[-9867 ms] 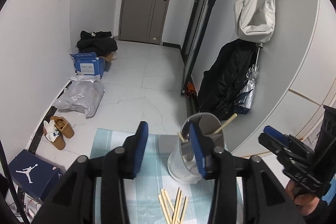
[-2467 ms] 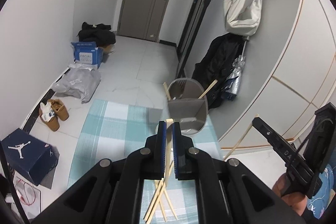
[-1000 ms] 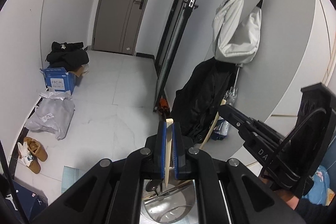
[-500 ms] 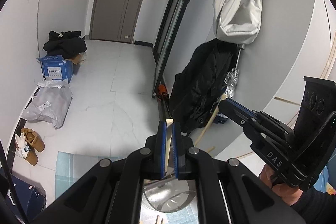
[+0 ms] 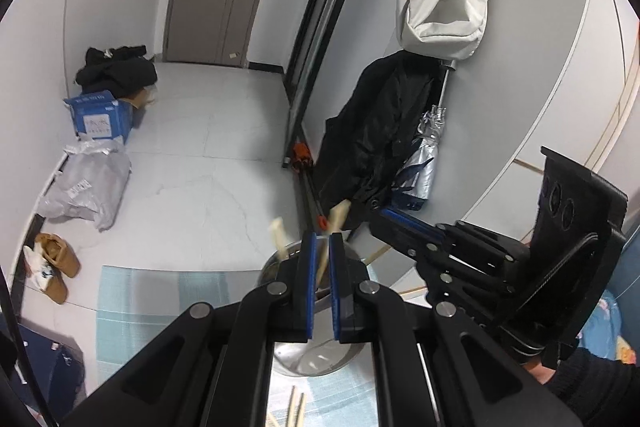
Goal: Organize utensils
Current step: 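Open both grippers to drop the chopsticks into the holder, then move both grippers back over the remaining chopstick pile, then lower the right gripper onto the chopsticks, then close the right gripper on one wooden chopstick, then lower the left gripper and close it on another chopstick while the right gripper holds its chopstick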
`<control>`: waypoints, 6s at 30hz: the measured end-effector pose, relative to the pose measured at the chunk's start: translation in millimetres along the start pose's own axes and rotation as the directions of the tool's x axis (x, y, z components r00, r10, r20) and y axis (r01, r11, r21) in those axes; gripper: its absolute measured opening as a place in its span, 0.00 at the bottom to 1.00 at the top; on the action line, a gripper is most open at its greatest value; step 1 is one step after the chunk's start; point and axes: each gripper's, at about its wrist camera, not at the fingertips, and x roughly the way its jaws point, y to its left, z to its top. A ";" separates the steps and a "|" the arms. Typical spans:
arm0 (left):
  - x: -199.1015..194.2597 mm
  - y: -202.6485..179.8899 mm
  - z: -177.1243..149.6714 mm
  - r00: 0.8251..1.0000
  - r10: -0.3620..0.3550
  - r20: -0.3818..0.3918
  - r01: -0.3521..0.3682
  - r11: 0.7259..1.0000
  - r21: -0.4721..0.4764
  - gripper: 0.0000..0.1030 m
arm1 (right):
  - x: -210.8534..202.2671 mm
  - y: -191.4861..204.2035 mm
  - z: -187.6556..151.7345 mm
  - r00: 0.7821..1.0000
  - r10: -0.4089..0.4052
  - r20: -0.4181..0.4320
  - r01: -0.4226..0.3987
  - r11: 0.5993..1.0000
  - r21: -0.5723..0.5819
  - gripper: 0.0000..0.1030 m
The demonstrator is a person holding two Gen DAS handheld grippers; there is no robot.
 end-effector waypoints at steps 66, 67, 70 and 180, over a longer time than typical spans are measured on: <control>-41.3 35.5 -161.7 0.932 0.356 0.072 -0.340 0.925 -0.166 0.99 | -75.6 39.7 -165.7 0.965 -0.154 -0.211 0.211 0.936 0.283 0.86; -41.0 36.8 -161.2 0.934 0.349 0.070 -0.334 0.927 -0.170 0.99 | -71.4 39.8 -166.4 0.962 -0.154 -0.226 0.216 0.934 0.284 0.86; -43.3 43.1 -159.4 0.938 0.340 0.064 -0.323 0.927 -0.193 0.99 | -58.3 38.7 -168.6 0.948 -0.175 -0.267 0.251 0.924 0.287 0.86; 79.7 54.1 -173.5 0.784 0.393 -0.480 -0.444 0.896 0.008 0.98 | -49.0 -37.5 -150.1 0.988 0.094 -0.122 -0.017 0.854 0.520 0.03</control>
